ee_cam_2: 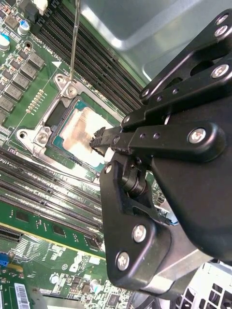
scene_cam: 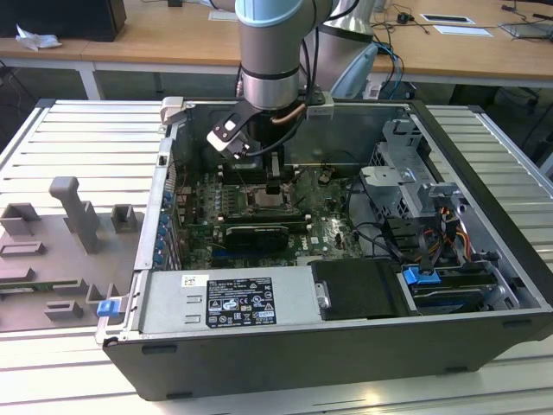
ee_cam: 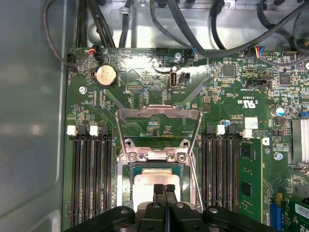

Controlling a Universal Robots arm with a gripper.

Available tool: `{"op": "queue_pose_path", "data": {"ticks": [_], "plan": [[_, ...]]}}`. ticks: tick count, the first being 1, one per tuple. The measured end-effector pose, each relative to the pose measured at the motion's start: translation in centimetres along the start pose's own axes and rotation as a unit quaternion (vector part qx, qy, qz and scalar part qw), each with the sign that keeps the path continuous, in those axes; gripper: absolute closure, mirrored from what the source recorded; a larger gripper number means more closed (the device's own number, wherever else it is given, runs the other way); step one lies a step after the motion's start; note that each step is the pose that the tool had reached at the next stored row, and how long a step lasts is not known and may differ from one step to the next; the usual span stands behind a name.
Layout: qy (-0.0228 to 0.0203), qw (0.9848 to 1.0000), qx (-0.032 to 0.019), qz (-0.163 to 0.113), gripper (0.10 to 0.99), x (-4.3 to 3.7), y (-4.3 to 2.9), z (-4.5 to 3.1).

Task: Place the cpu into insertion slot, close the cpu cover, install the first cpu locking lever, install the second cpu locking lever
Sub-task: 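Close the cpu cover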

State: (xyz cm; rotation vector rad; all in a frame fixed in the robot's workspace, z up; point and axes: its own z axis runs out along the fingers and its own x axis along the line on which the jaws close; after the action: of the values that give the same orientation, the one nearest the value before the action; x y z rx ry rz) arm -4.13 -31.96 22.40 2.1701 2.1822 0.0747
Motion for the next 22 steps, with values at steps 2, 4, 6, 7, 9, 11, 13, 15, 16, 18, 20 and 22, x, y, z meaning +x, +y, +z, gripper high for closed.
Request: {"op": "queue_pose_path", "data": {"ticks": [2, 4, 6, 7, 9, 11, 13, 15, 16, 18, 20, 22], "plan": [[0.0, 1.0, 0.0, 0.0, 0.98, 0.0, 0.0, -0.02], [0.0, 1.0, 0.0, 0.0, 0.98, 0.0, 0.0, -0.03], [0.0, 1.0, 0.0, 0.0, 0.98, 0.0, 0.0, -0.06], [0.0, 1.0, 0.0, 0.0, 0.98, 0.0, 0.01, -0.08], [0.0, 1.0, 0.0, 0.0, 0.98, 0.0, 0.01, -0.18], [0.0, 1.0, 0.0, 0.0, 0.98, 0.0, 0.02, -0.32], [0.0, 1.0, 0.0, 0.0, 0.98, 0.0, 0.04, -0.47], [0.0001, 1.0, -0.0001, 0.0, 0.98, 0.0, 0.04, -0.53], [0.0004, 1.0, 0.0, 0.0, 0.98, 0.0, 0.15, -0.53], [0.001, 1.0, 0.0002, 0.0, 0.98, -0.01, 0.49, -0.52], [0.0013, 1.0, 0.0002, 0.0, 0.98, -0.02, 0.55, -1.21], [0.0014, 1.0, 0.0002, 0.0, 0.98, -0.04, 0.7, -3.17]]}}
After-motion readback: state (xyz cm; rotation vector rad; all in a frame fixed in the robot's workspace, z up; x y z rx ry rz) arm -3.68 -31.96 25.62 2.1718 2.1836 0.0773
